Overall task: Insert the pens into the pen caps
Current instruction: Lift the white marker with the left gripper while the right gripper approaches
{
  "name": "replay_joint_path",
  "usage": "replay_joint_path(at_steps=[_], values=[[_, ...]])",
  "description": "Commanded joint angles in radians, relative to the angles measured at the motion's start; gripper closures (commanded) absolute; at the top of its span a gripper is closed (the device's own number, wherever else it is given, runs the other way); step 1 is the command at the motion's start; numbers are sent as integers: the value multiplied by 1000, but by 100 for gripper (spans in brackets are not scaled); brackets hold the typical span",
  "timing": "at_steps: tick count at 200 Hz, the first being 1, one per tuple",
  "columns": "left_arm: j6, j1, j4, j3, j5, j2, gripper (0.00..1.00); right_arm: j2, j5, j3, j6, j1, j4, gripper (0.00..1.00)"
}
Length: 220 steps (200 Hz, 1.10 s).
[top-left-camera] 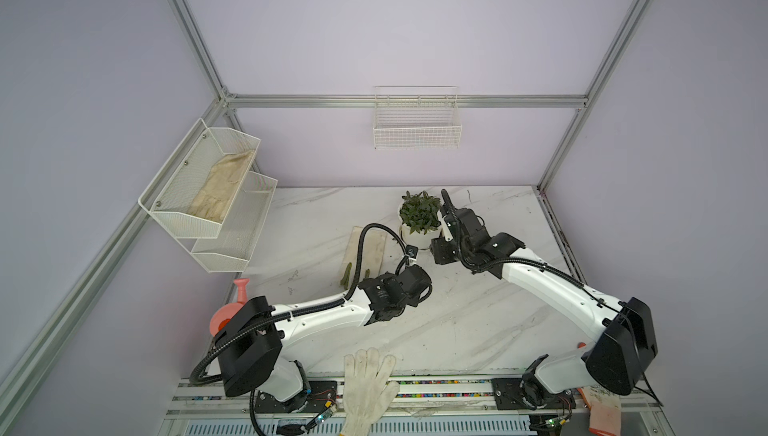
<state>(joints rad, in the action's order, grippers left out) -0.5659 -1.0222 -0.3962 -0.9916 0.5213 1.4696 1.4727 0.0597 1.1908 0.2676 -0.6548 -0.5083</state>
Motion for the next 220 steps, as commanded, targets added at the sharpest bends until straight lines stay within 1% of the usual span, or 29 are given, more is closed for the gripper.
replay_joint_path(at_steps=[1, 13, 16, 24, 39, 59, 67, 84, 99, 117, 133, 148, 176, 193, 220], values=[[-12, 14, -8, 58, 40, -43, 100, 13, -104, -53, 98, -2, 56, 43], [31, 38, 51, 78, -32, -47, 100, 19, -134, -68, 87, -6, 82, 44], [44, 44, 73, 83, -52, -80, 100, 17, -135, -70, 84, -6, 88, 44], [84, 61, 128, 102, -112, -97, 100, 4, -150, -78, 68, -8, 107, 44], [146, 115, 237, 140, -290, -117, 100, -32, -170, -93, 34, -7, 144, 44], [166, 204, 331, 183, -496, -118, 100, -69, -206, -96, 9, -6, 186, 42], [167, 228, 356, 196, -544, -115, 100, -74, -248, -99, 13, -6, 219, 42], [190, 249, 396, 213, -623, -106, 100, -56, -358, -105, 56, -6, 315, 42], [209, 252, 389, 212, -635, -108, 100, -12, -445, -99, 90, -6, 395, 42], [211, 256, 385, 217, -633, -131, 100, 68, -467, -66, 129, -6, 425, 42], [208, 257, 384, 216, -618, -153, 100, 126, -481, -41, 133, -6, 417, 43], [196, 257, 388, 213, -608, -164, 100, 149, -485, -42, 130, -6, 413, 44], [171, 257, 395, 218, -605, -172, 100, 118, -498, -84, 157, -6, 433, 45], [163, 258, 408, 226, -592, -181, 100, 94, -541, -131, 182, -6, 458, 45], [152, 258, 419, 228, -558, -195, 100, 58, -509, -183, 160, 2, 454, 44]])
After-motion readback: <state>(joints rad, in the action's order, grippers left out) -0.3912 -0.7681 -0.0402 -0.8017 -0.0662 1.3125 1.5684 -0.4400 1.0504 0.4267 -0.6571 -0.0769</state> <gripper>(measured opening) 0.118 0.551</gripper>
